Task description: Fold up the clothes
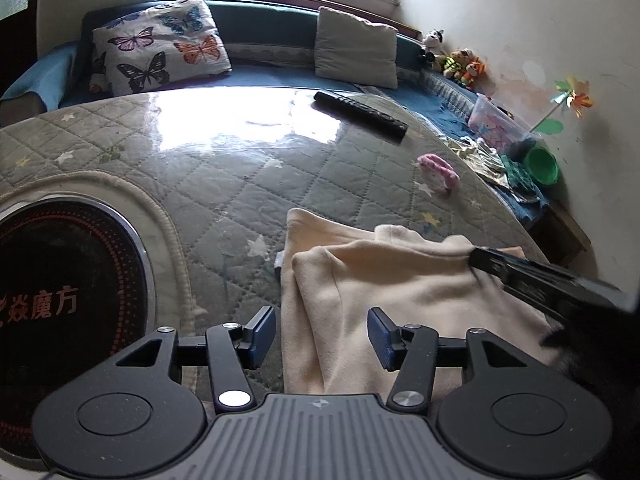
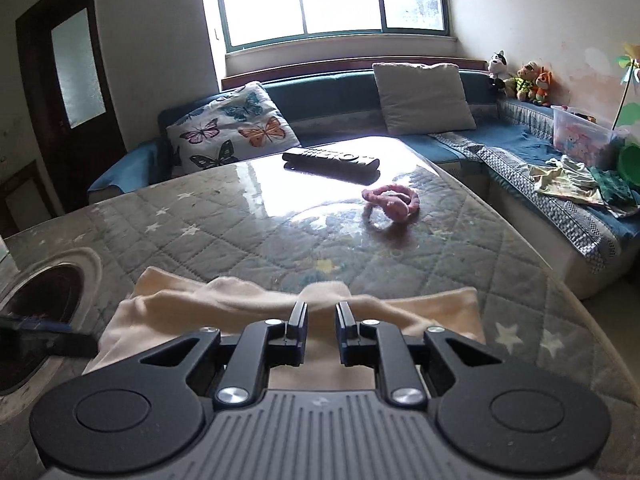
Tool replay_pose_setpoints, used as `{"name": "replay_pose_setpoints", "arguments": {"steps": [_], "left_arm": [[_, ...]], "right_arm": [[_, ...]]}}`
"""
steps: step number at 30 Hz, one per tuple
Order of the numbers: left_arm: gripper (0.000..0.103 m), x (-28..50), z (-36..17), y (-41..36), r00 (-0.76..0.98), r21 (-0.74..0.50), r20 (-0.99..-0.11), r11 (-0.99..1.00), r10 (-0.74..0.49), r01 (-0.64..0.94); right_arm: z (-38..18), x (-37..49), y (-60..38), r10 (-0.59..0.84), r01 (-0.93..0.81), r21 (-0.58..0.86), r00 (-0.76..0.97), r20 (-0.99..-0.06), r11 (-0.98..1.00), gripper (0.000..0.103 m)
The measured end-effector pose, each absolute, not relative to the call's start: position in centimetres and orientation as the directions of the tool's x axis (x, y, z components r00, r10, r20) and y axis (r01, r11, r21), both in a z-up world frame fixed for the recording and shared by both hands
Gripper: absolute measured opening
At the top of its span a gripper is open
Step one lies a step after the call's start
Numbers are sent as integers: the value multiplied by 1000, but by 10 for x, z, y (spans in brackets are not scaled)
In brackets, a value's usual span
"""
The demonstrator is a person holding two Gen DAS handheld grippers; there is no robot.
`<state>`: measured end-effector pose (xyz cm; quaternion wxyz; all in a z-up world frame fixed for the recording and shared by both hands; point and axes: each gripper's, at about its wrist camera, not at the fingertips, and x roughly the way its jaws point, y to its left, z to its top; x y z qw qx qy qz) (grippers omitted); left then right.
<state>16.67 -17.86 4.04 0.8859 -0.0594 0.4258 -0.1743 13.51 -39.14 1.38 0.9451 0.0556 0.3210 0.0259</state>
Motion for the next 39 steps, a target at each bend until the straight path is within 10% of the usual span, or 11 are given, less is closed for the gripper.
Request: {"name": "replay_pose_setpoints", "arguments": {"steps": [9,14,39], "left_arm": [[59,157,35,-184,563,-219,-748,932,-351,290],[66,149,34,-183,562,-210,-752,933,-345,291],[68,131,25,-179,573,-176,-757,943,-313,283]], "right_arm": [[1,149,-391,73,-3,113,778,-624,994,16],[10,132,-391,73,-4,112,779,-623,994,37],[11,25,-370,46,-28,42,835,-548,999,46]]}}
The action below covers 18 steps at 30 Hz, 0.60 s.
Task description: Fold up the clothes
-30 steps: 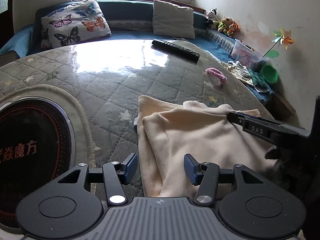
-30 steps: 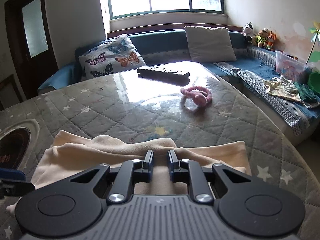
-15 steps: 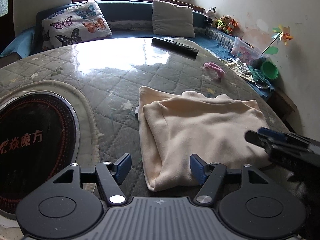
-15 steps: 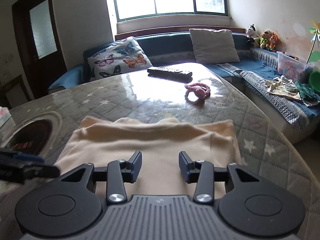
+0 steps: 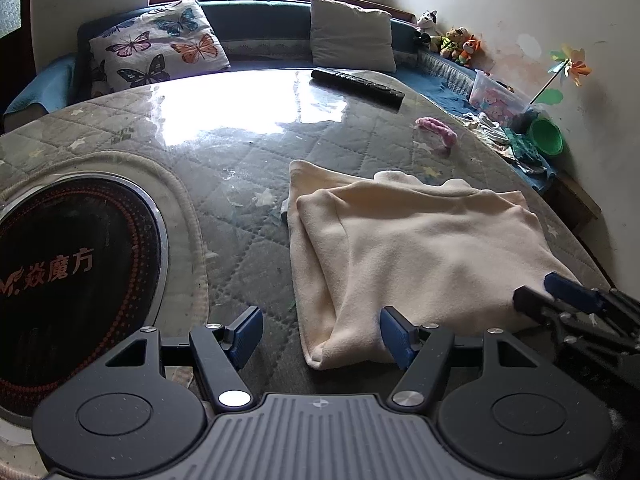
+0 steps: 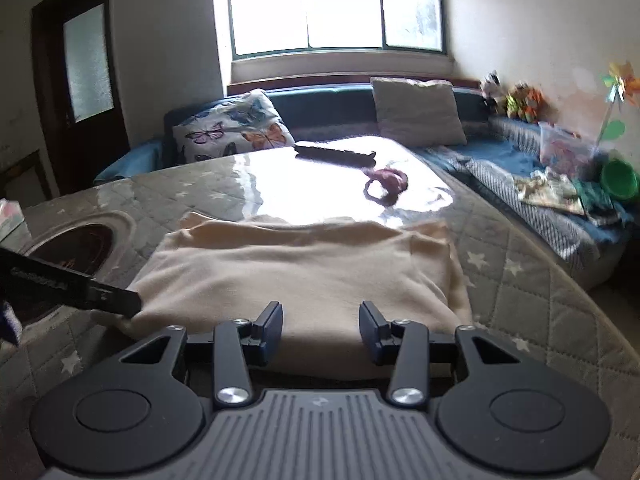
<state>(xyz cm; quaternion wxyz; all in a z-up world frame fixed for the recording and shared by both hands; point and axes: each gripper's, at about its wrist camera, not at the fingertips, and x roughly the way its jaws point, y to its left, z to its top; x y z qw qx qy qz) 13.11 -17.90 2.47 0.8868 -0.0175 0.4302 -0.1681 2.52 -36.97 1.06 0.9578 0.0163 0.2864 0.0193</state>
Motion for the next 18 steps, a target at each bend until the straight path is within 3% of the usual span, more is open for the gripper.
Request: {"name": "replay_pose_setpoints", "arguments": {"steps": [5,13,18], "left_arm": [[78,124,27,-177,582,-162,-754,945,-305,285],[89,105,31,-175,605,-135,-737,943,-300,303],[96,96,34,-173,624,-112,-725,943,-293,313]], "right_arm": [[6,25,-370,44,-20,49,828,-559,999,50],[10,12,-362,36,-17,40,838,-544,999,81],[9,6,-358,36,-8,53,833,-552,999,86]]}}
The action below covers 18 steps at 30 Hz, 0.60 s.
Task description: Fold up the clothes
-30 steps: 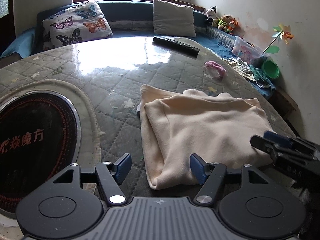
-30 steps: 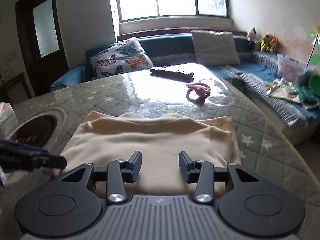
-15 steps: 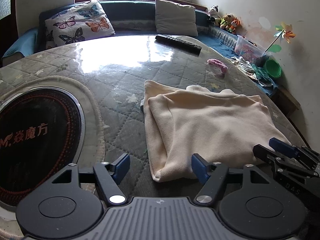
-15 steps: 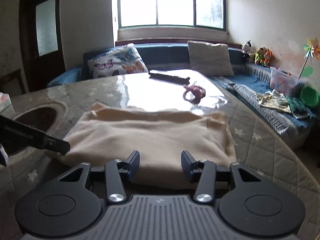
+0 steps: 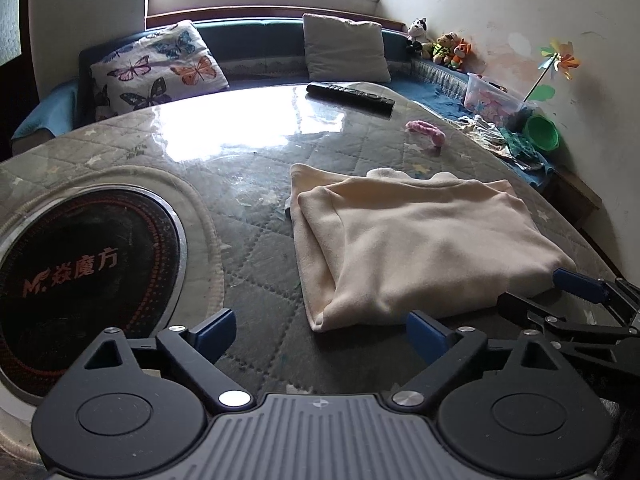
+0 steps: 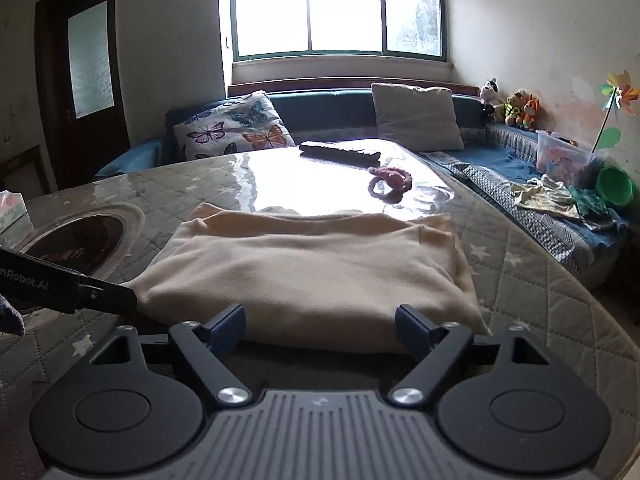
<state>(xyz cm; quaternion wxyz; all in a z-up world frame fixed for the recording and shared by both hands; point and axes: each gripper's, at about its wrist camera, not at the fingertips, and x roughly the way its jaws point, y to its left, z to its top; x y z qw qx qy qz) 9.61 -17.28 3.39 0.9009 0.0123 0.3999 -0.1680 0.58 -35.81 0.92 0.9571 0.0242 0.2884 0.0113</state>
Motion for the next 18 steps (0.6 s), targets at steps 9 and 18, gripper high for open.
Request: {"name": "replay_pose_setpoints", "arguments": {"steps": [9,18], "left_arm": [[103,79,34,-169,640,-98,-706,937,-303,335],[103,67,36,-163,666,-86,-682,937,-304,339]], "right_arm": [[9,-8,-353,-2,26,35,829,-559,999,95],[11,-21,-346,-18,46,37,831,-556,998,102]]}}
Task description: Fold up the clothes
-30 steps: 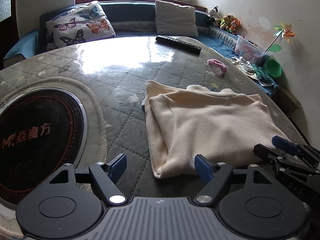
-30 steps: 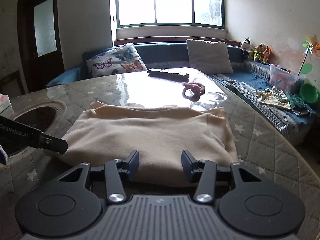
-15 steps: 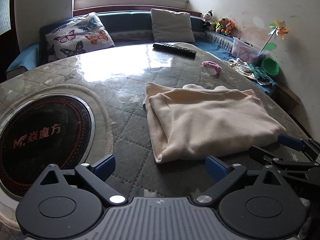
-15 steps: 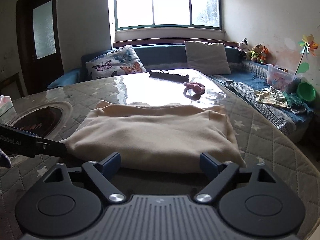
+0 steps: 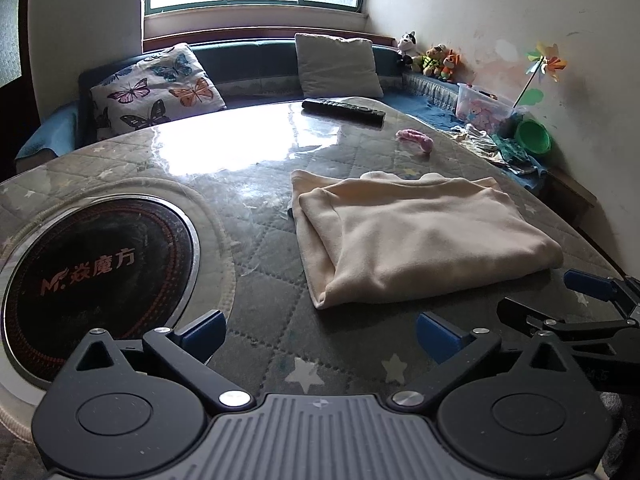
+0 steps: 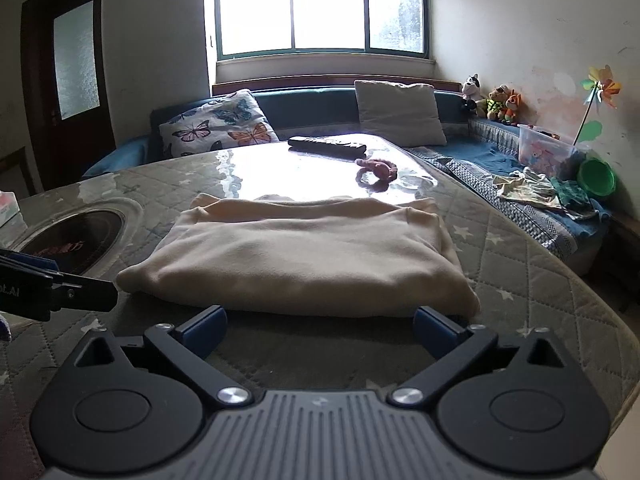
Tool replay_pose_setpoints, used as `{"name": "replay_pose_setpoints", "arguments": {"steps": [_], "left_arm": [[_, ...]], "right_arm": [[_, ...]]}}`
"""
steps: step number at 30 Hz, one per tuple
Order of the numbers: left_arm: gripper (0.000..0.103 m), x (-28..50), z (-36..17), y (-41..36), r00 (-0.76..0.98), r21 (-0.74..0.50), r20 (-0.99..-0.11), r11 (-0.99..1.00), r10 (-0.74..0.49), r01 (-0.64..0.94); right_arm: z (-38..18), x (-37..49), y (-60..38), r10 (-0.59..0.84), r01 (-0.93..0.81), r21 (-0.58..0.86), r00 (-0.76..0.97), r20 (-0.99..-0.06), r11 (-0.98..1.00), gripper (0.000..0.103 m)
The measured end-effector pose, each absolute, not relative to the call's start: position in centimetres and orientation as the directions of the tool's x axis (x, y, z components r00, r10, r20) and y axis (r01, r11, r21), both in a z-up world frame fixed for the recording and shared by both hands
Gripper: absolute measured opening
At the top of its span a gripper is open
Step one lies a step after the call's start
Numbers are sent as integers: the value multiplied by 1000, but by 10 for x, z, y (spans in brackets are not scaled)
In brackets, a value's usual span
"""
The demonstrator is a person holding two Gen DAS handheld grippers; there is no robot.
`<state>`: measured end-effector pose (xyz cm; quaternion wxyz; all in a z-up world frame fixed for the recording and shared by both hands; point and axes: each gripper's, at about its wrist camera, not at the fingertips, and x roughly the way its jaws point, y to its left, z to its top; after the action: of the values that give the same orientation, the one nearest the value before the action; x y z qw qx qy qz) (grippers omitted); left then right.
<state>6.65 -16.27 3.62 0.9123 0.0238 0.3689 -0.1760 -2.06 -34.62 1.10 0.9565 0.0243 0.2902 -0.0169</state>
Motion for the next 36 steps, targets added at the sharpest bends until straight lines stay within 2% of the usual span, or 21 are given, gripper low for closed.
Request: {"name": "replay_pose_setpoints", "arguments": {"steps": [36], "left_arm": [[103,29,27,-160,680,-18,-679,932,-278,363]], "right_arm": [[5,-48,-331,-65,89,13,817,-573,996,103]]}}
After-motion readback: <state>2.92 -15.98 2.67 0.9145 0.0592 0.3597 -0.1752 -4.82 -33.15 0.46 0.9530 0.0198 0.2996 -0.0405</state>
